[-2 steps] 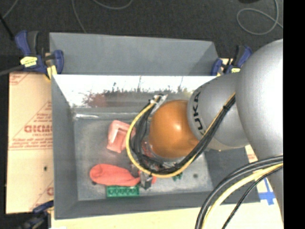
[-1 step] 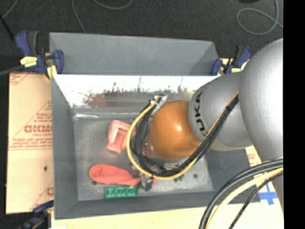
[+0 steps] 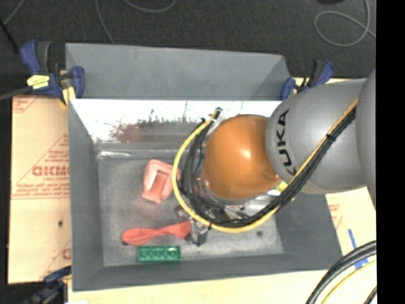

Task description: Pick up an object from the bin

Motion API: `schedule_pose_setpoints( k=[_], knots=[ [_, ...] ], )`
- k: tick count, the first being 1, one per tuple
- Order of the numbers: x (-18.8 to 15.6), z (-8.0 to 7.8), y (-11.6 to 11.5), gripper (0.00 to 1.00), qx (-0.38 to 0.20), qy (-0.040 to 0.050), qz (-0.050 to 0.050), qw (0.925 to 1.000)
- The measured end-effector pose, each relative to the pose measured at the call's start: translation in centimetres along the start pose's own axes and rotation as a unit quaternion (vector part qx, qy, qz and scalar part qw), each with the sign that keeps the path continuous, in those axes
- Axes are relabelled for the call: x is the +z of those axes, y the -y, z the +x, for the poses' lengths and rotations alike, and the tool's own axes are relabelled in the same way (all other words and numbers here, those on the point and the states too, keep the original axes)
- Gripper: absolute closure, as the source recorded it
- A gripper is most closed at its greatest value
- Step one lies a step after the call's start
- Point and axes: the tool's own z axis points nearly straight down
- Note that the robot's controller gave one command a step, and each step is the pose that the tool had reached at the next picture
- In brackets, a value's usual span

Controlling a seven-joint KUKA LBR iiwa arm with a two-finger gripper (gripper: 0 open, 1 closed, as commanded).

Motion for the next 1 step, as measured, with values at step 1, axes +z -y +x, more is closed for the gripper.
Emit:
schedule_pose_setpoints(
  k=[1],
  knots=[
    [-1.49, -0.09, -0.15, 1.00, -0.004, 0.0001, 0.000, 1.0000]
  ],
)
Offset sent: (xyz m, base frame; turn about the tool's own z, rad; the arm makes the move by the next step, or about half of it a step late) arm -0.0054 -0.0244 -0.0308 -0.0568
